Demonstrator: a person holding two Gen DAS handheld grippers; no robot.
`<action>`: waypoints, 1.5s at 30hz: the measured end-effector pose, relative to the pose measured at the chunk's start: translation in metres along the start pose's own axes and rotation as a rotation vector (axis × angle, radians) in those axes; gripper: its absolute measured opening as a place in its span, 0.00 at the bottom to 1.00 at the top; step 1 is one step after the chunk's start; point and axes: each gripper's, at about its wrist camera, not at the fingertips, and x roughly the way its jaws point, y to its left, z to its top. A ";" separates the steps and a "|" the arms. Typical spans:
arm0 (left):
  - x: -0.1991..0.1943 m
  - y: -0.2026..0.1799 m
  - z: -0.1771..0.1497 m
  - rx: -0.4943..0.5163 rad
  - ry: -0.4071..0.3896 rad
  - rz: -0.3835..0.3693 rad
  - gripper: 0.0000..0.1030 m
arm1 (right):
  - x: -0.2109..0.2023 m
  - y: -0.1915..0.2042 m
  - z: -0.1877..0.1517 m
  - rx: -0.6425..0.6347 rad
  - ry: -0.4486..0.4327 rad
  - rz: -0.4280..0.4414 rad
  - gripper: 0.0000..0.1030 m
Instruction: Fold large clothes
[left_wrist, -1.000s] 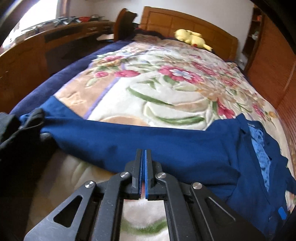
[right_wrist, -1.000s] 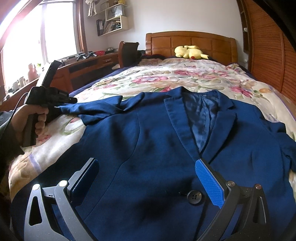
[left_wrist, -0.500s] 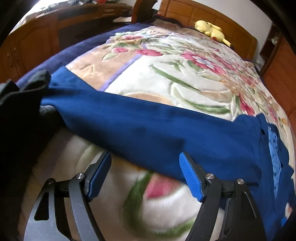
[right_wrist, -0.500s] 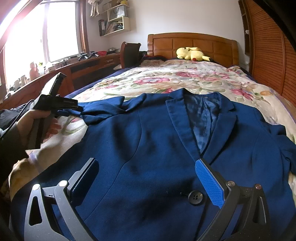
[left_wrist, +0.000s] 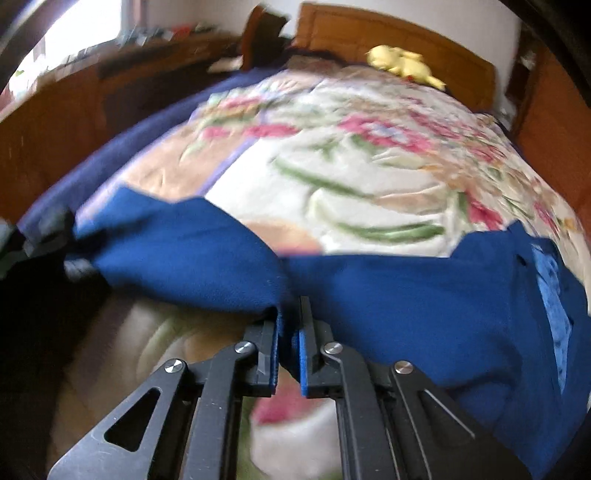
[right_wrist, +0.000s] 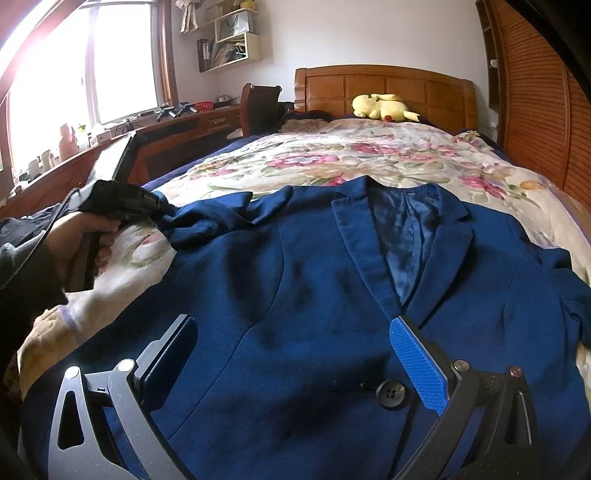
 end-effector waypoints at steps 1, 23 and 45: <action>-0.011 -0.010 0.001 0.028 -0.018 -0.007 0.08 | -0.001 -0.001 0.000 0.003 -0.002 -0.001 1.00; -0.166 -0.185 -0.055 0.422 -0.098 -0.226 0.15 | -0.092 -0.042 -0.031 0.018 -0.057 -0.122 1.00; -0.231 -0.075 -0.126 0.303 -0.186 -0.256 0.73 | -0.079 -0.029 -0.014 -0.006 -0.050 -0.010 1.00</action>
